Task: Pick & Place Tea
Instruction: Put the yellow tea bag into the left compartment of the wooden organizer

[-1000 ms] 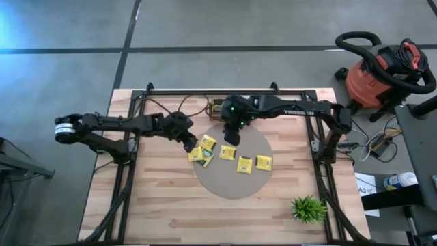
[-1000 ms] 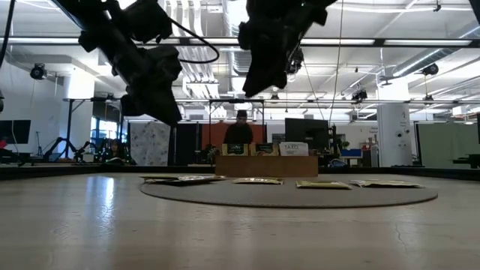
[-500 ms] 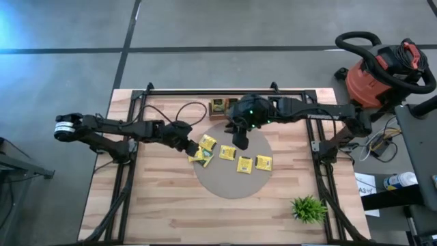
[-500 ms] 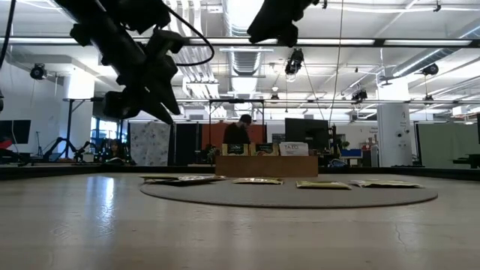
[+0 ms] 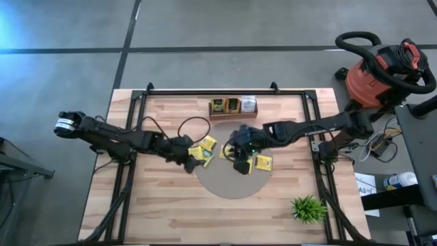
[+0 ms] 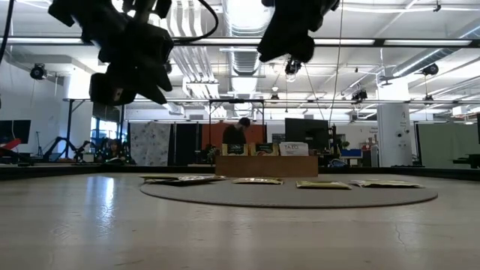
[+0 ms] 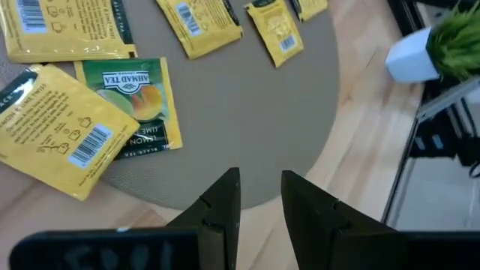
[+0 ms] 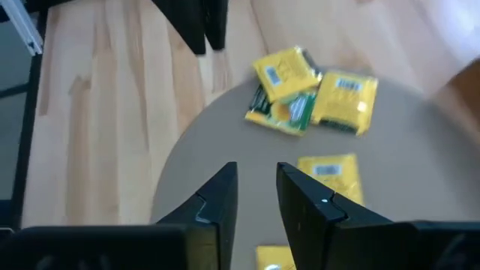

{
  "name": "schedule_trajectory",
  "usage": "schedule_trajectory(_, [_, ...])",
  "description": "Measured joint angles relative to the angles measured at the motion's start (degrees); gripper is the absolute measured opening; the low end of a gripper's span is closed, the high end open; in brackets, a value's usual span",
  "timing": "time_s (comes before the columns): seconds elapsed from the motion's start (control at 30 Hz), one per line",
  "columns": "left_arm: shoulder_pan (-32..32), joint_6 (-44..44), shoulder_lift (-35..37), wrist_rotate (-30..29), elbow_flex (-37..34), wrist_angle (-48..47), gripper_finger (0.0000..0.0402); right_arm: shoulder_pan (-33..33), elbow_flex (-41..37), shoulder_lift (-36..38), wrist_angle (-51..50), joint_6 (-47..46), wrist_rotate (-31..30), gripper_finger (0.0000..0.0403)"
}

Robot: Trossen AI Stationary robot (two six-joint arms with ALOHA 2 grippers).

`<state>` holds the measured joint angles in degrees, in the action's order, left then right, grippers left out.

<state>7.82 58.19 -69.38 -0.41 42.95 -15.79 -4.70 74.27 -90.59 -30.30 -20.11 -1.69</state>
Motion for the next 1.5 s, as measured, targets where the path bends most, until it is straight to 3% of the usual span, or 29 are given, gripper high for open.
schedule_trajectory(0.53, [0.07,-14.72,-0.35,-1.26,-8.01,-0.72,0.0092,0.75,-8.23,-8.74,21.85,-14.98,0.03,0.0098])
schedule_trajectory(0.73, [-1.33,-17.22,-0.55,-5.14,-12.12,-0.59,0.0092,2.55,-5.43,-15.19,22.10,-20.31,0.51,0.0098])
schedule_trajectory(0.87, [-3.28,-17.46,-0.55,-7.65,-14.43,0.53,0.0092,3.88,-3.85,-19.34,22.18,-25.29,5.28,0.0091])
schedule_trajectory(1.1, [-6.41,-20.91,-0.55,-7.65,-16.84,5.97,0.0092,4.39,0.95,-26.67,21.96,-26.77,10.51,0.0098])
schedule_trajectory(1.5, [-7.61,-24.00,-4.08,-6.48,-19.27,17.30,0.0092,5.30,6.43,-32.55,21.40,-27.09,10.73,0.0132])
